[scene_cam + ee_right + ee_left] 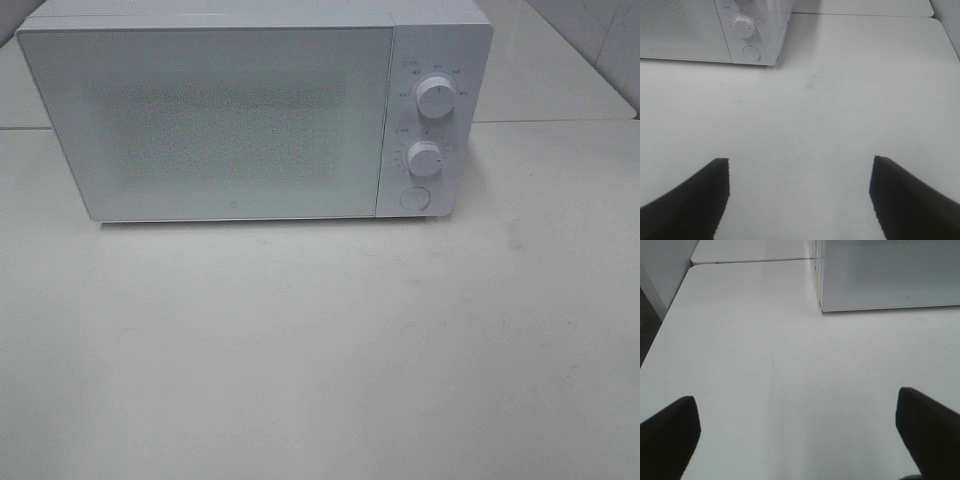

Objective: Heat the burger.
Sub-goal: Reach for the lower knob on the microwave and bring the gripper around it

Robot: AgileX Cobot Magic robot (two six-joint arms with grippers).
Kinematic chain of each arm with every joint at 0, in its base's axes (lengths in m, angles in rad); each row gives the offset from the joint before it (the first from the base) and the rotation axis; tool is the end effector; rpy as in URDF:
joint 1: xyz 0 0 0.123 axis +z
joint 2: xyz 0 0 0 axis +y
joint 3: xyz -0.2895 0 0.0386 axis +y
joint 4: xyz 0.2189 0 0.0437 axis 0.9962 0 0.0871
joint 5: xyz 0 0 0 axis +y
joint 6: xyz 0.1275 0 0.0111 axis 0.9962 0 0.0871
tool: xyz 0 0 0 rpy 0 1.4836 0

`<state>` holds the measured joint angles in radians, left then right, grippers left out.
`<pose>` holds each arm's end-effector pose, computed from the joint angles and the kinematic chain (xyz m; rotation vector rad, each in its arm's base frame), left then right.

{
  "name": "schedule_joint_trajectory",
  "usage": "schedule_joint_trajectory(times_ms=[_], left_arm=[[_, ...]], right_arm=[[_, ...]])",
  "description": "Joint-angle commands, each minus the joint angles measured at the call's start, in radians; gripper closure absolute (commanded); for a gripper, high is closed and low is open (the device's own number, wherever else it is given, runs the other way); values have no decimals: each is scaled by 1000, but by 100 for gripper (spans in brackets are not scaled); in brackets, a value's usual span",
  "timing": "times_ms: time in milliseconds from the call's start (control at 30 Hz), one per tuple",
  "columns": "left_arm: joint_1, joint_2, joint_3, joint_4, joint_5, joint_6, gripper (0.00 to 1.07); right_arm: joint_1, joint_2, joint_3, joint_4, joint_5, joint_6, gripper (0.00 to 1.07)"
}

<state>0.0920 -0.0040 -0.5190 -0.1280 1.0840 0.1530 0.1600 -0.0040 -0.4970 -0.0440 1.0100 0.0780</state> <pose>-0.0071 -0.0152 0.2500 0.0716 2.0367 0.0005 -0.0012 -0.0050 0.2516 -0.0810 1.9916 0.1013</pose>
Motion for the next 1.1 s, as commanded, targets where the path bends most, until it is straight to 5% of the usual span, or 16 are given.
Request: schedule_joint_trajectory(times_ms=[33, 833, 1100], left_arm=[[2, -24, 3, -6, -14, -5, 6], [2, -24, 3, -6, -14, -5, 6], [2, -24, 3, -6, -14, -5, 6]], right_arm=[[-8, -26, 1, 3, -13, 1, 31], [-8, -11, -3, 6, -17, 2, 31], [-8, 92, -43, 7, -158, 5, 31]])
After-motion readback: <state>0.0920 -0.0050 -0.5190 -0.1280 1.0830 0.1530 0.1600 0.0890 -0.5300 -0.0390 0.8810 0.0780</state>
